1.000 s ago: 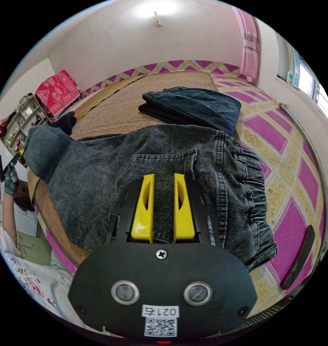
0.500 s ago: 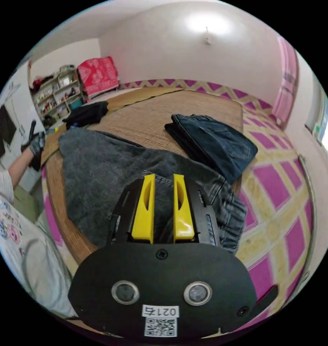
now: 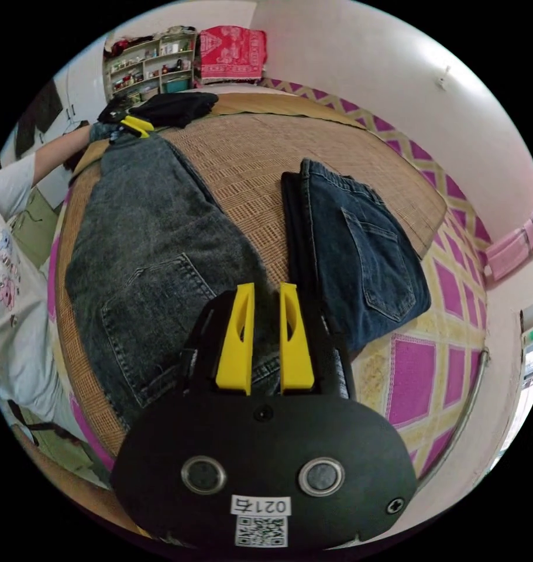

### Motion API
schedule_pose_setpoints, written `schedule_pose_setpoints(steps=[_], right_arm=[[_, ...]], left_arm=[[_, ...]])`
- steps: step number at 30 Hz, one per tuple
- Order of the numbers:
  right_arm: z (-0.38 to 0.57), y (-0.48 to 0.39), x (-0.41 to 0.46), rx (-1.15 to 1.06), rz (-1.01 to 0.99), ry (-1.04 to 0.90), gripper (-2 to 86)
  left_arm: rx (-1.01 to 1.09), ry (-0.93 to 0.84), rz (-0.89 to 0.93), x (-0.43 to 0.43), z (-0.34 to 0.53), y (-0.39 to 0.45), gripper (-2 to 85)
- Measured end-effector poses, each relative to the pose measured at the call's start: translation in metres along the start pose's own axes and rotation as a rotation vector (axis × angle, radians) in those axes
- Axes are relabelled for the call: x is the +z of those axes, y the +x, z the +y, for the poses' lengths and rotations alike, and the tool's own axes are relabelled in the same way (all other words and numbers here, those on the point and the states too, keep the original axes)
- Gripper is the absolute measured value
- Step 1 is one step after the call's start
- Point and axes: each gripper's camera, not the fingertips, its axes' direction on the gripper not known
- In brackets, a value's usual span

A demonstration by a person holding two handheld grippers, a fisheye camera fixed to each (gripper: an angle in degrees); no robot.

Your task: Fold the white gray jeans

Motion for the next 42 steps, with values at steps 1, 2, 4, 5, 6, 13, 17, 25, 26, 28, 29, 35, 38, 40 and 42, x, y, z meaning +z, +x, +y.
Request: schedule_pose_setpoints(steps=[1, 2, 4, 5, 6, 13, 17, 25, 26, 28, 29, 35, 38, 40, 42], right_arm=[[0.002, -0.002, -0.001, -0.011, 0.008, -0.012, 2.8], [0.003, -0.003, -0.003, -0.017, 0.011, -0.012, 2.0], [0.006, -0.005, -0.006, -0.007, 0.012, -0.001, 1.2], [0.008, -0.005, -0.008, -0.001, 0.010, 0.003, 0.9], [0.009, -0.005, -0.009, 0.001, 0.011, 0.007, 0.7], [0.039, -0.007, -0.040, 0.064, -0.049, 0.128, 0.2], [0.071, -0.035, -0.086, 0.048, -0.075, 0.236, 0.1], [0.186, -0.152, -0.173, -0.043, -0.144, 0.433, -0.2], [0.202, -0.168, -0.172, -0.041, -0.174, 0.426, -0.3], [0.219, -0.189, -0.159, -0.035, -0.218, 0.385, -0.4], [0.228, -0.200, -0.145, -0.026, -0.247, 0.338, -0.5], [0.258, -0.224, -0.078, 0.107, -0.334, 0.169, -0.5], [0.264, -0.226, -0.090, 0.125, -0.331, 0.173, -0.3], [0.265, -0.224, -0.106, 0.109, -0.326, 0.221, -0.2], [0.264, -0.213, -0.121, 0.144, -0.284, 0.337, 0.1]], left_arm=[[0.016, -0.019, 0.008, 0.003, 0.001, -0.003, 10.1], [0.024, -0.028, 0.011, 0.004, 0.001, -0.004, 10.2], [0.052, -0.055, 0.010, 0.008, 0.005, -0.007, 7.8], [0.064, -0.061, 0.012, 0.008, 0.006, -0.007, 6.5], [0.074, -0.067, -0.008, 0.007, 0.010, -0.008, 3.6], [0.025, 0.181, 0.023, -0.043, 0.055, -0.026, -0.9], [0.052, 0.271, 0.027, -0.084, 0.087, -0.023, -0.9], [0.036, 0.527, 0.147, -0.202, 0.248, 0.016, -1.0], [0.033, 0.519, 0.154, -0.204, 0.259, 0.020, -1.0], [-0.034, 0.459, 0.178, -0.193, 0.299, 0.032, -1.0], [-0.059, 0.440, 0.192, -0.187, 0.308, 0.033, -0.9], [-0.334, 0.355, 0.361, -0.132, 0.370, 0.026, -1.0], [-0.349, 0.505, 0.405, -0.162, 0.380, 0.019, -0.9], [-0.396, 0.556, 0.307, -0.186, 0.375, 0.010, -0.9], [-0.413, 0.499, 0.242, -0.189, 0.358, 0.001, -0.9]])
